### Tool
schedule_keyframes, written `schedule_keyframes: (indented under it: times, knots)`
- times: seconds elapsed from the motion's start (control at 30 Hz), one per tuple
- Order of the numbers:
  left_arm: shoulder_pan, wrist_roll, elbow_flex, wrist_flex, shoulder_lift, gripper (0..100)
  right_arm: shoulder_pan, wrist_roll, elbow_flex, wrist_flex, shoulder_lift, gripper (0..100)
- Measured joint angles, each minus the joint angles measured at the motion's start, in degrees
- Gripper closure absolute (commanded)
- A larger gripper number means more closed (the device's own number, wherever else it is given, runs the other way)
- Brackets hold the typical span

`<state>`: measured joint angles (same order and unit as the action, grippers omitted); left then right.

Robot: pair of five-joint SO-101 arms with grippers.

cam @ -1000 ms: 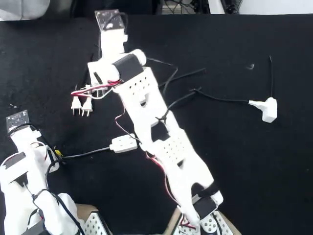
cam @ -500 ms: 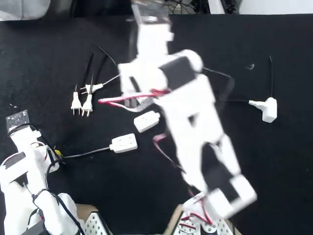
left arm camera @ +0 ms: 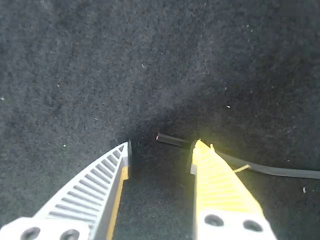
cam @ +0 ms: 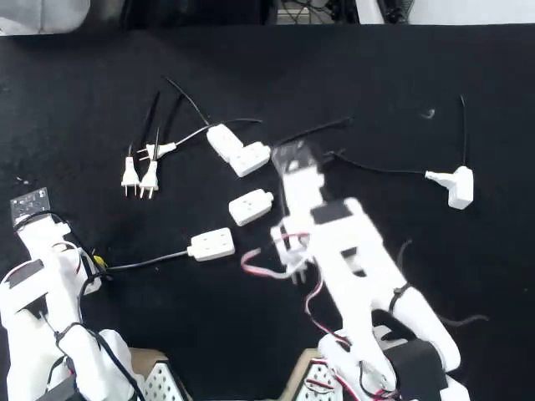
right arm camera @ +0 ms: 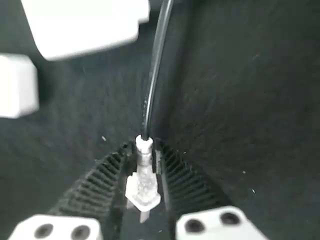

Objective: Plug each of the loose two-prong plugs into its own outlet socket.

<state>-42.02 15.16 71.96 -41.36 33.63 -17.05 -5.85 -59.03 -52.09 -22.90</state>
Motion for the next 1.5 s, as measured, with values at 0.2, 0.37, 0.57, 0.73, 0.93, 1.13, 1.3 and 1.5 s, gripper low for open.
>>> schedule_keyframes:
  times: [0.2, 0.37, 0.57, 0.73, 0.93, 1.13, 1.3, 1.5]
  knots:
    - [0.00, 0.00, 0.00, 0.00, 0.00, 80, 0.26, -8.79, -3.60, 1.67, -1.67, 78.3]
    - [0.00, 0.00, 0.00, 0.00, 0.00, 80, 0.26, -15.74, -2.02, -4.57, -1.67, 74.5]
    - [0.00, 0.00, 0.00, 0.00, 0.00, 80, 1.23, -29.80, 10.81, -19.43, -1.67, 74.4]
    - [0.00, 0.00, 0.00, 0.00, 0.00, 80, 4.92, -54.07, 16.97, -23.03, -1.67, 74.4]
    - [-0.09, 0.00, 0.00, 0.00, 0.00, 80, 6.77, -81.85, 14.42, -22.42, -1.67, 74.4]
    - [-0.09, 0.00, 0.00, 0.00, 0.00, 80, 5.36, -90.81, 10.64, -18.81, -1.67, 74.4]
    - [-0.09, 0.00, 0.00, 0.00, 0.00, 80, 0.79, -95.47, 3.96, -9.58, -1.67, 74.4]
    - [-0.09, 0.00, 0.00, 0.00, 0.00, 80, 0.00, -101.98, -0.88, -2.29, -1.67, 74.5]
